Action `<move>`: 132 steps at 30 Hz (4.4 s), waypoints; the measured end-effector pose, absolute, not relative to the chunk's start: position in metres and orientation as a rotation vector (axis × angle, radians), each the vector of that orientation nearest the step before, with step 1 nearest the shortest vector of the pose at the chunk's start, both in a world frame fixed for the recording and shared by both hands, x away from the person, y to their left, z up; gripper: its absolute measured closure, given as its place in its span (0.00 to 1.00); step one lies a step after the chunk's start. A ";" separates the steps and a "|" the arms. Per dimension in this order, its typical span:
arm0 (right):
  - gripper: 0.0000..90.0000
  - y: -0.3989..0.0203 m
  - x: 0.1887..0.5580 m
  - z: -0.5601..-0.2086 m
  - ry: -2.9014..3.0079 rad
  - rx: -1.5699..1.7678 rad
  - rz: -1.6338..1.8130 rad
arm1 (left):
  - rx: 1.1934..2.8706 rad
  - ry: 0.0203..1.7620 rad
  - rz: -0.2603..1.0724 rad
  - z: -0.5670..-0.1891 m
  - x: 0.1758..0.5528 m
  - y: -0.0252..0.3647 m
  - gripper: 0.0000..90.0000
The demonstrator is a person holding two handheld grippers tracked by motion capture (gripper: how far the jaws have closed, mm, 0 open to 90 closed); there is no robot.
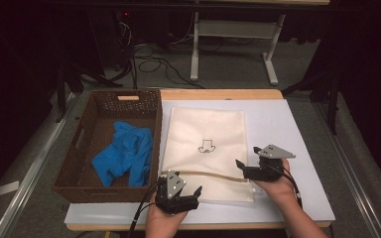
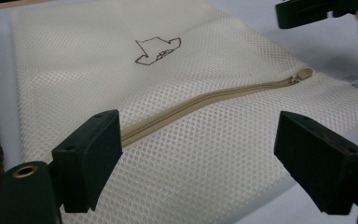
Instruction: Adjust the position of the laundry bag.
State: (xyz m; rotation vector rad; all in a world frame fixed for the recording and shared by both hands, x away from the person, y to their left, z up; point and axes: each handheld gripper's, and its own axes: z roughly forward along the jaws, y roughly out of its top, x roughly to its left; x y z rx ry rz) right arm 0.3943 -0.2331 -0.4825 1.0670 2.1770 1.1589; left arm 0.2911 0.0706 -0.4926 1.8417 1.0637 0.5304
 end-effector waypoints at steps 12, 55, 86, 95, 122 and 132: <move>0.22 -0.236 0.423 -0.504 2.264 1.200 1.034 | 1.830 1.056 0.528 -0.492 0.290 0.071 0.17; 0.98 -0.260 0.421 -0.509 2.337 1.173 0.995 | 1.836 1.058 0.523 -0.493 0.291 0.070 0.17; 0.98 -0.331 0.405 -0.503 2.277 1.258 0.992 | 1.856 1.058 0.491 -0.495 0.291 0.069 0.18; 0.97 -0.342 0.404 -0.506 2.263 1.286 0.974 | 1.860 1.058 0.476 -0.496 0.293 0.067 0.18; 0.76 -0.354 0.325 -0.478 2.117 1.289 1.113 | 1.924 0.986 0.466 -0.494 0.289 0.074 0.20; 0.82 -0.353 0.320 -0.490 2.211 1.265 1.053 | 1.864 0.984 0.465 -0.492 0.294 0.068 0.20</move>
